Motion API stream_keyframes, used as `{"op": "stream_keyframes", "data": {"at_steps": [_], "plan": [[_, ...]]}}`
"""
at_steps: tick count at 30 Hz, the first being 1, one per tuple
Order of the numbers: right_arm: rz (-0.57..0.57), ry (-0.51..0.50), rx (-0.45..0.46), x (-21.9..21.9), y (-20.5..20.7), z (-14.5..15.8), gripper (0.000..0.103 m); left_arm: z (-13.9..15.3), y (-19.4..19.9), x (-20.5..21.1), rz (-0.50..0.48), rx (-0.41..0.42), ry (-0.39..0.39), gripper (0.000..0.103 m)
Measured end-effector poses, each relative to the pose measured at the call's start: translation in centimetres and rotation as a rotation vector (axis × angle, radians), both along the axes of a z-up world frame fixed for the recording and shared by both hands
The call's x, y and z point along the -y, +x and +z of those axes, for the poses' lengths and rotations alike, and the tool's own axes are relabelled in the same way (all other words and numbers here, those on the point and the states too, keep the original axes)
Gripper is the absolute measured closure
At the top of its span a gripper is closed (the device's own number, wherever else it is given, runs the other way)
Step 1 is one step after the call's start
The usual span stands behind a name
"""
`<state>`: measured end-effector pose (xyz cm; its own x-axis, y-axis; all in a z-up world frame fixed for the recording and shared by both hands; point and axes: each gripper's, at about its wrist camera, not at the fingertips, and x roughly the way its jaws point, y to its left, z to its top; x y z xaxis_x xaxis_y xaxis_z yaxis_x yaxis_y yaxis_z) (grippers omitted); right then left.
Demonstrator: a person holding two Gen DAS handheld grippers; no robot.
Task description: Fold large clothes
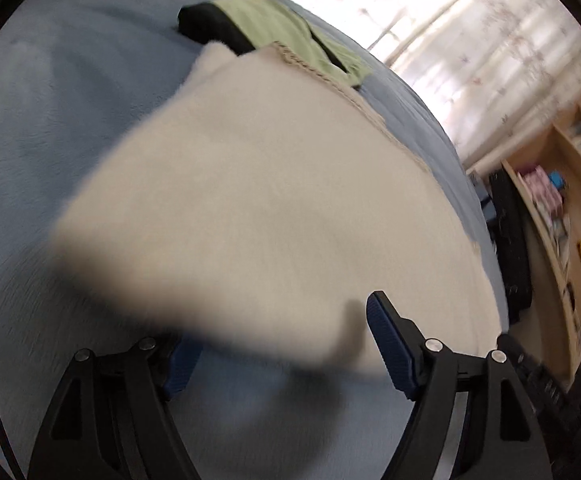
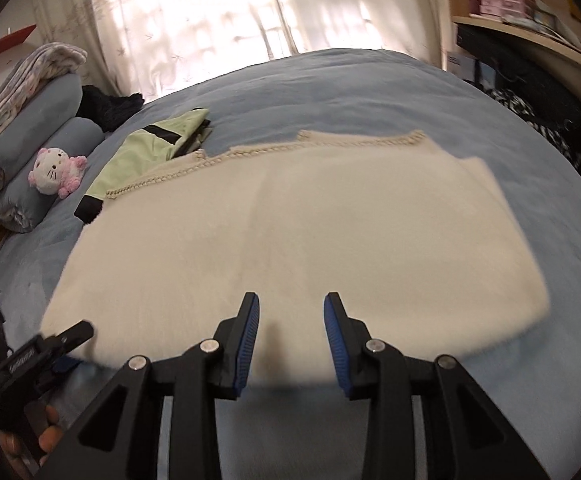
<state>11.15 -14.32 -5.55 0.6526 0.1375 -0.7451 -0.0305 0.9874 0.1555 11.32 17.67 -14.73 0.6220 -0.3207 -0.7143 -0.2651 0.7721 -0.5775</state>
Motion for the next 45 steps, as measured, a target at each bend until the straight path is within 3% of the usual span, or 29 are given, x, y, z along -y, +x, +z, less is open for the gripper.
{"op": "stream_keyframes", "data": {"at_steps": [4,8,11,14,21,28,37,45], "plan": [[0.023,0.008,-0.003,-1.0,2.5,-0.8,0.07,0.0,4.0,-1.5,0.051,0.021,-0.015,0.028],[0.051,-0.008,-0.003,-2.2,4.6,-1.5,0.07,-0.8,6.0,-2.8,0.128,0.024,-0.049,0.046],[0.069,-0.024,0.006,-3.1,5.7,-1.6,0.07,-0.8,5.1,-2.3,0.156,0.086,0.01,0.069],[0.079,-0.054,0.015,-3.8,6.7,-1.6,0.07,-0.3,4.6,-1.9,0.158,0.132,0.021,0.077],[0.101,-0.097,0.006,-5.1,8.3,-3.2,0.07,2.8,4.0,0.1,0.138,0.225,0.172,0.08],[0.111,-0.113,0.022,-5.1,7.9,-3.9,0.069,8.2,3.6,4.0,0.069,0.348,0.36,0.081],[0.14,-0.001,-0.021,-3.3,7.8,-4.3,0.068,14.8,4.9,11.1,-0.091,0.495,0.432,0.083],[0.101,0.15,-0.063,1.9,5.4,-3.1,0.069,16.6,7.0,20.2,-0.23,0.547,0.428,0.083]]}}
